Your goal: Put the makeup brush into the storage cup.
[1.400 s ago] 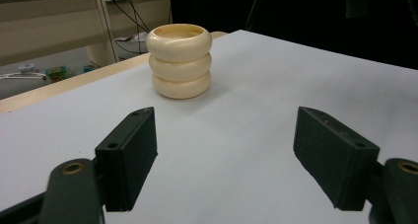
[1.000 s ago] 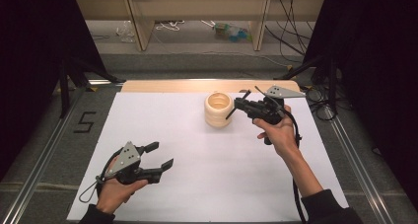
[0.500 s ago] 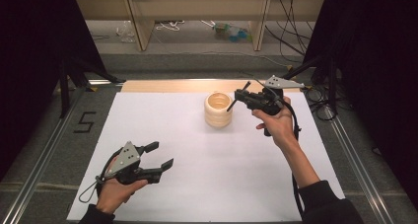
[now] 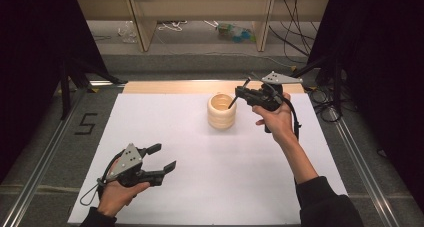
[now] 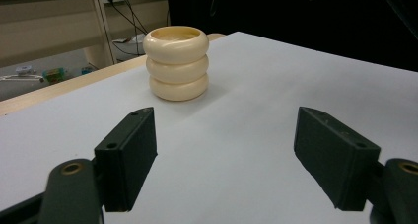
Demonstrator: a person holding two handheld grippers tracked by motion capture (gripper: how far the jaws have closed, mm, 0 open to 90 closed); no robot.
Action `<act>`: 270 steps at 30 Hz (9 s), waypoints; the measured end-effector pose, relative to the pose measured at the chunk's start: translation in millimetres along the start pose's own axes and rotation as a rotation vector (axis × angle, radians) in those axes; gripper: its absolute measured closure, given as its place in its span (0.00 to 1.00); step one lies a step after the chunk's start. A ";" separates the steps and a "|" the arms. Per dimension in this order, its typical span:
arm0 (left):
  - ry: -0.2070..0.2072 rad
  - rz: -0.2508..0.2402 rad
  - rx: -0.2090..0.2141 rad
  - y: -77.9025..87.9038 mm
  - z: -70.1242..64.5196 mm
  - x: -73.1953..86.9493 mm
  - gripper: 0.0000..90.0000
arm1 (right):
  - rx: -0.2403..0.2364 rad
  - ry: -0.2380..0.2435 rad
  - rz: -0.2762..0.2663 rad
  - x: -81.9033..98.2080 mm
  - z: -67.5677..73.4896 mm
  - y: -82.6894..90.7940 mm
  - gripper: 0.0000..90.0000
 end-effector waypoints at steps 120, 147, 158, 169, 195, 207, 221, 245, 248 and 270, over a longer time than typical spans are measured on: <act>-0.029 0.005 0.033 -1.0 -7.1 -0.5 0.27 | 0.100 -0.017 0.215 29.1 -26.6 -79.9 0.93; -0.041 0.008 0.038 -1.5 -8.6 -0.2 0.27 | 0.215 -0.043 0.214 25.4 -33.7 -65.8 0.44; -0.042 0.006 0.036 -1.2 -8.8 -0.6 0.27 | 0.218 -0.004 0.196 11.7 -28.3 -46.7 0.40; -0.041 0.007 0.035 -1.3 -8.8 -0.6 0.27 | 0.211 0.011 0.180 8.0 -18.4 -36.0 0.35; -0.035 0.009 0.031 -0.9 -7.4 -0.7 0.27 | 0.127 0.038 0.096 11.8 12.3 -7.1 0.31; -0.031 0.009 0.035 -1.2 -7.9 -0.3 0.27 | 0.086 0.051 0.084 19.4 28.1 5.3 0.31; -0.040 0.001 0.038 -0.9 -8.1 -1.3 0.27 | 0.076 0.051 0.074 28.8 33.3 16.3 0.30; -0.038 -0.006 0.036 0.2 -7.5 -2.9 0.26 | 0.051 0.068 0.046 42.1 46.3 36.1 0.30; -0.038 -0.006 0.036 0.2 -7.3 -3.0 0.26 | 0.040 0.071 0.044 44.7 48.0 38.2 0.30; -0.042 -0.011 0.027 0.7 -5.6 -3.7 0.25 | 0.035 0.080 0.046 63.6 58.3 55.5 0.30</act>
Point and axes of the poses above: each handheld gripper's, and its own axes: y roughly backward along the jaws, x roughly out of its underside, z roughly to its left, the point moved 4 cm from there along -y, roughly forward along the jaws, and after that the axes turned 9 degrees about -x, right-handed, at the moved point
